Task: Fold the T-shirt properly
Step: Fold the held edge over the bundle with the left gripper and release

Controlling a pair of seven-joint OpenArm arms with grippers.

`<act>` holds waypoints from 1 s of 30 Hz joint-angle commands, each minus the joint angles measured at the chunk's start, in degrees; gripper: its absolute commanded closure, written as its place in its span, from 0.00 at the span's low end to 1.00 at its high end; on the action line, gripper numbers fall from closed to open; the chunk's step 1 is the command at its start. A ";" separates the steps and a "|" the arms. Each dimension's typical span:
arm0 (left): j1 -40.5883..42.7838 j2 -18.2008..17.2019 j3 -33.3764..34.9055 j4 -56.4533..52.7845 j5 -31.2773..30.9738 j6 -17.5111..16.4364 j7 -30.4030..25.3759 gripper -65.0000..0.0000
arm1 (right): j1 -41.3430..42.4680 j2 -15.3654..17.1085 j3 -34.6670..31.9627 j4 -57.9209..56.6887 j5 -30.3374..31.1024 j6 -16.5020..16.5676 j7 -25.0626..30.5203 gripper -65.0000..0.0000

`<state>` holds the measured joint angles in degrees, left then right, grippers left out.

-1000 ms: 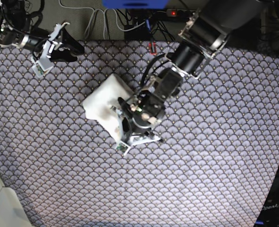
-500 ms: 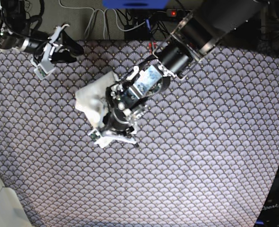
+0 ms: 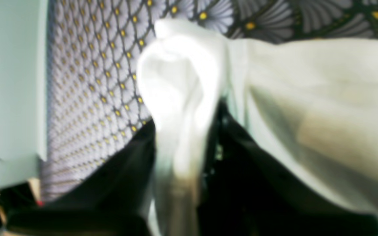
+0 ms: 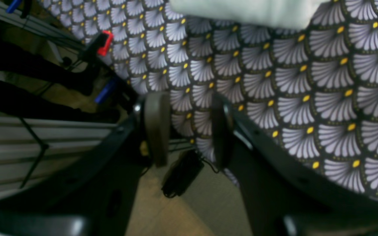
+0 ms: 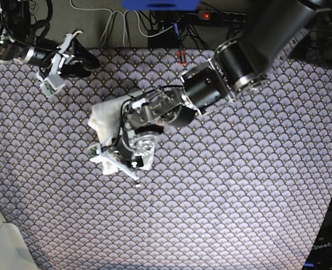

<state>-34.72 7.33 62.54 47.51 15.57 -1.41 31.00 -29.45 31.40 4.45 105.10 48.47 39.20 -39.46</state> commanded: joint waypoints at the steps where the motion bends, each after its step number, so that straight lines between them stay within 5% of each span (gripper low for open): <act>1: -1.63 0.80 1.32 0.80 0.56 0.49 -0.98 0.99 | 0.05 0.73 0.52 0.79 1.25 0.80 1.18 0.70; 8: -0.84 1.41 4.14 -0.52 7.77 0.49 -1.51 0.99 | 0.84 0.65 0.52 0.70 1.25 0.80 1.18 0.70; 17: 0.39 1.67 3.70 -6.50 9.79 0.66 -7.22 0.99 | 0.84 0.65 0.52 0.70 1.25 0.80 1.18 0.70; 21: 0.57 1.67 -0.08 -6.06 9.79 4.44 -7.22 0.98 | 0.84 0.65 0.52 0.70 1.25 0.80 1.18 0.70; 30: 2.06 1.67 -1.31 0.89 9.97 9.19 -7.22 0.51 | 0.84 0.56 0.43 0.70 1.25 0.80 1.09 0.70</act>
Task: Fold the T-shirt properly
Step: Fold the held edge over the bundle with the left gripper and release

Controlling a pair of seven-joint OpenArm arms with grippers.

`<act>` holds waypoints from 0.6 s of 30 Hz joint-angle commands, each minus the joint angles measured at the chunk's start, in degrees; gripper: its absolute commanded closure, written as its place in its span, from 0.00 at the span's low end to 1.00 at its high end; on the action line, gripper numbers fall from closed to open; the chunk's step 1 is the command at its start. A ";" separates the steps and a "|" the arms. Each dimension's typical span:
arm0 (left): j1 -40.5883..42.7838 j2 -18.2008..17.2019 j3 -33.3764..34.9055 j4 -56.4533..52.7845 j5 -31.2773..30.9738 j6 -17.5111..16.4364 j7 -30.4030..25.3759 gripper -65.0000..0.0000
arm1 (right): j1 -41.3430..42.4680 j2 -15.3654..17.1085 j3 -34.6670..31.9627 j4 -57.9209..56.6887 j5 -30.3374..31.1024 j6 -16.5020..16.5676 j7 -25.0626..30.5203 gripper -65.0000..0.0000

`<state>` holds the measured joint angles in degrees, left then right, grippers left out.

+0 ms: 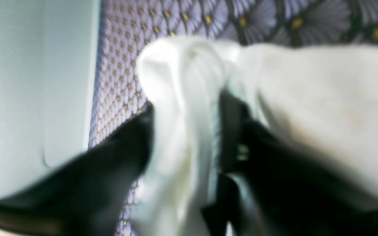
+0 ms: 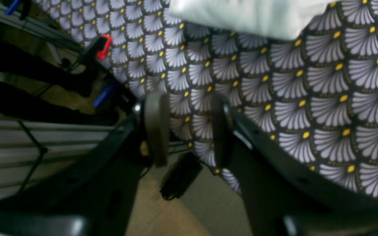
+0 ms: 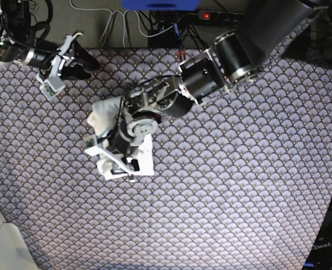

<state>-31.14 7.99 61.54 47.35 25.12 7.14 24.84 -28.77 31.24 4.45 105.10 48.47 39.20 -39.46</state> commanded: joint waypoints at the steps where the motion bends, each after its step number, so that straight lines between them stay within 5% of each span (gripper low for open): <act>1: -1.52 1.01 -0.31 1.66 0.41 0.56 -1.15 0.44 | 0.16 0.71 0.34 0.70 1.25 0.80 1.09 0.70; 4: -1.52 1.01 -0.31 3.15 0.41 0.56 -1.06 0.26 | 0.07 0.71 0.34 0.70 1.25 0.80 1.09 0.70; 8: -0.73 -0.56 -5.93 8.78 0.24 0.56 -0.88 0.14 | 0.07 0.71 0.43 0.70 1.25 0.80 1.09 0.70; 12: 3.49 -1.62 -16.75 17.39 0.50 0.56 -0.97 0.12 | 0.16 0.71 0.43 0.70 1.25 0.80 1.09 0.70; 18: 7.88 -4.96 -23.16 24.78 0.50 0.47 -0.53 0.12 | 1.39 0.71 0.26 0.70 1.25 0.80 1.09 0.70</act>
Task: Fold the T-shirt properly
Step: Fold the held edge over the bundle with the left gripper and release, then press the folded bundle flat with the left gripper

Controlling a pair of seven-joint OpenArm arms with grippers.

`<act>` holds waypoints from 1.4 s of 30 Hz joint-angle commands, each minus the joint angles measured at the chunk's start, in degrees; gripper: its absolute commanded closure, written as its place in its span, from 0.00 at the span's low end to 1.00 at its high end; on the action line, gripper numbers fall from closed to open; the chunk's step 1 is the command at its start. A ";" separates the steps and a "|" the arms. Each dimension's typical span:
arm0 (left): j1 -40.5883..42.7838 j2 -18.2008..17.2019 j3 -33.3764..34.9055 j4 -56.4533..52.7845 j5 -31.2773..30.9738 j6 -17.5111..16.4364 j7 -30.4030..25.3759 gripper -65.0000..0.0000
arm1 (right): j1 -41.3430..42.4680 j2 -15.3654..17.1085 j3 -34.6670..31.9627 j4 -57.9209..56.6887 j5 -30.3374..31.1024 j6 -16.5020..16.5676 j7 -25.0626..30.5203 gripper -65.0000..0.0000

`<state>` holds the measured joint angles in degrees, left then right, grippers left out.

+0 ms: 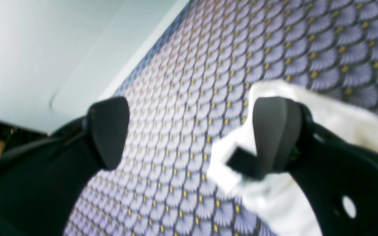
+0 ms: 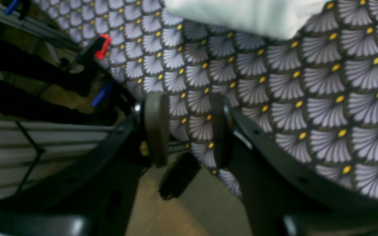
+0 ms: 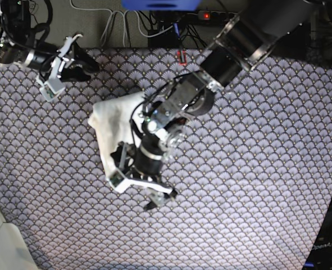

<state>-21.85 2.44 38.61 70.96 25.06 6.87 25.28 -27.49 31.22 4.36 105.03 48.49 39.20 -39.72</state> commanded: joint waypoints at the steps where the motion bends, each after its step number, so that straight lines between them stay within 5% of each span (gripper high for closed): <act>1: -0.35 -0.11 -1.56 2.14 0.57 0.73 -0.97 0.12 | 0.28 0.73 0.34 0.77 1.22 0.80 1.35 0.70; 6: 8.18 -1.60 -11.67 7.06 0.57 0.38 -0.97 0.14 | 0.80 0.65 0.34 0.86 1.31 0.80 1.35 0.70; 8: 12.04 -1.78 -15.01 9.17 0.57 0.29 -0.97 0.23 | 2.30 -0.59 0.25 0.59 1.22 0.80 1.35 0.69; 13: 20.84 -3.98 -20.19 16.21 0.57 0.29 -0.71 0.65 | 6.34 -1.20 -0.36 -2.84 1.22 0.80 1.35 0.69; 17: 26.46 -4.59 -22.04 22.98 0.57 0.29 6.24 0.99 | 10.56 -0.94 -1.50 -5.65 1.22 0.80 1.35 0.69; 21: 32.26 -4.59 -24.24 31.33 0.48 0.29 13.71 0.99 | 13.73 0.65 -1.50 -10.31 1.22 0.80 1.53 0.69; 28: 41.41 -6.44 -26.08 38.45 0.57 0.29 14.59 1.00 | 18.83 1.00 -0.98 -16.37 -5.28 0.80 1.88 0.70; 34: 48.18 -8.11 -26.08 39.24 0.57 0.55 14.41 1.00 | 21.02 -3.93 -1.33 -18.66 -12.75 0.80 1.97 0.70; 42: 50.20 -8.11 -26.08 40.38 0.57 0.73 14.41 1.00 | 22.43 -7.44 -5.55 -18.48 -13.90 0.80 1.97 0.70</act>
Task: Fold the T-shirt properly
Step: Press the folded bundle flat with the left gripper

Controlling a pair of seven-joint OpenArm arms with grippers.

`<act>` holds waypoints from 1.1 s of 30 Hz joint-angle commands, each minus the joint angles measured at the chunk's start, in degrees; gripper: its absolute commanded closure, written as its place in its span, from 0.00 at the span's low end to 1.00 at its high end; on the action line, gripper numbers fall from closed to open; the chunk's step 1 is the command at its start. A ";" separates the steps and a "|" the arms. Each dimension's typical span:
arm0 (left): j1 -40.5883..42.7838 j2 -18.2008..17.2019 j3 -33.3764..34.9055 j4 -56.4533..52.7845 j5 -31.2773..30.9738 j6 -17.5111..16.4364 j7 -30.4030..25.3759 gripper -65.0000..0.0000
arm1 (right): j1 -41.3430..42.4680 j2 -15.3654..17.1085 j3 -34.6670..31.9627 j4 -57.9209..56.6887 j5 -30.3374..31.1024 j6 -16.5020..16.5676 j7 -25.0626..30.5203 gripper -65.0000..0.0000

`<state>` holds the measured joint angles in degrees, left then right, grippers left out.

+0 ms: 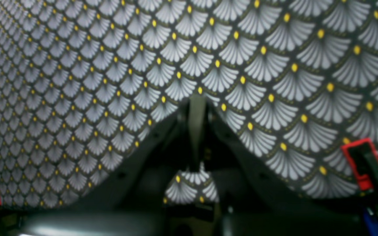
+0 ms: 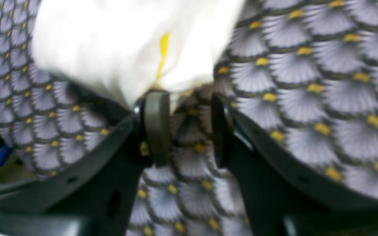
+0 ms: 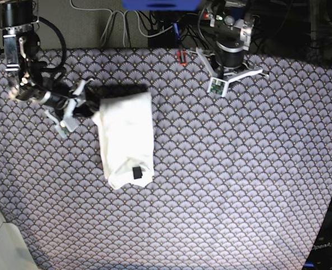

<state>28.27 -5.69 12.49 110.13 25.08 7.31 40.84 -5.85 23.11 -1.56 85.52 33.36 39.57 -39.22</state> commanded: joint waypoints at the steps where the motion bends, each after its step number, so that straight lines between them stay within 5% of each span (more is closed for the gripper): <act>1: 0.08 0.02 0.04 1.39 0.55 0.29 -1.15 1.00 | 0.62 0.67 -0.06 1.03 1.23 0.43 1.46 0.70; 10: -4.05 0.64 0.65 3.94 0.37 0.03 -1.32 1.00 | -5.71 -0.12 3.89 7.89 1.23 0.43 1.55 0.70; 20: -17.94 1.52 13.93 2.71 0.55 0.29 -5.37 1.00 | -9.49 -0.48 10.75 18.00 1.23 0.43 -1.70 0.70; 29: -34.47 10.84 15.77 -19.97 0.19 0.03 -6.69 1.00 | -17.05 -0.30 10.75 23.28 1.23 0.43 -2.84 0.70; 33: -39.39 13.21 15.86 -31.84 0.19 0.29 -12.75 1.00 | -20.57 -0.39 10.75 24.77 1.23 0.43 -2.84 0.70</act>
<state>-10.04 6.79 28.29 77.01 24.71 7.09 29.12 -26.59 22.04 8.80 109.30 33.63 39.72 -43.18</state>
